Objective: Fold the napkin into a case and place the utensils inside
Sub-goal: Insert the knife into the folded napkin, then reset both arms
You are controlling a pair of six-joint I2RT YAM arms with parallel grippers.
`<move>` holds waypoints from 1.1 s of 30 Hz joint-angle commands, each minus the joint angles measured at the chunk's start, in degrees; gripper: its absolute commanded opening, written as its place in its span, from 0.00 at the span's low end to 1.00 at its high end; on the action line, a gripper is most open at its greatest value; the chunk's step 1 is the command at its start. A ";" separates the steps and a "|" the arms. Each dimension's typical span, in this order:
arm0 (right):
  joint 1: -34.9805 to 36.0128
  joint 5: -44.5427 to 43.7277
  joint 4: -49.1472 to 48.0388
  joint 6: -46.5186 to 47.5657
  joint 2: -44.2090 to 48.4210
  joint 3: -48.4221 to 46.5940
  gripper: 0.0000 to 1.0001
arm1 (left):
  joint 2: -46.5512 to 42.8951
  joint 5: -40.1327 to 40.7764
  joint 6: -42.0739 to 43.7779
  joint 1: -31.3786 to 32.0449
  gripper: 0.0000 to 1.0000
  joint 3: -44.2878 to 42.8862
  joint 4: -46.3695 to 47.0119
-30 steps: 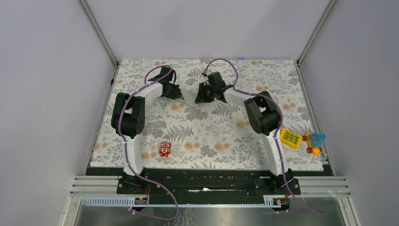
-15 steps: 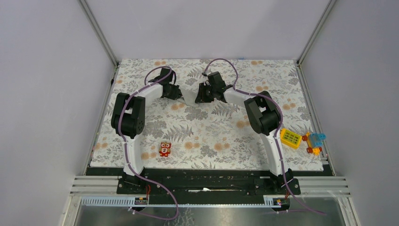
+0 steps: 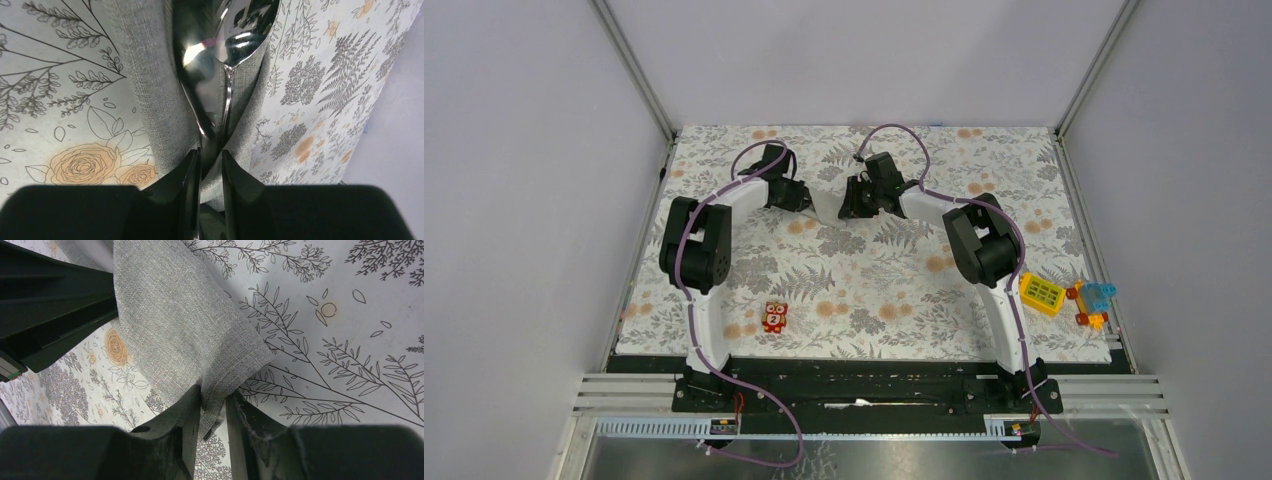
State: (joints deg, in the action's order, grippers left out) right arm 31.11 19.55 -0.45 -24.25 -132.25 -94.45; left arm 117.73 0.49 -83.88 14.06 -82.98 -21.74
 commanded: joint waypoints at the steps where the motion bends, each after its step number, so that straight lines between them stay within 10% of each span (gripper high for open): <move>1: 0.77 0.48 0.10 0.38 -0.90 -1.79 0.32 | -1.69 -2.90 -0.90 -0.32 0.27 1.52 2.93; 14: 0.84 -0.12 1.41 0.57 -0.71 -1.70 0.44 | -12.54 -0.85 6.93 -2.50 0.39 6.08 2.77; 33: 0.79 -4.32 -3.30 0.19 14.27 13.90 0.65 | -46.06 -10.94 44.13 -2.73 0.58 18.95 1.28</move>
State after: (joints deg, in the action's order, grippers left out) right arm 31.57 18.61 -4.43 -24.01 -125.16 -84.09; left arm 78.76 -3.38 -52.99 11.40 -66.00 -21.65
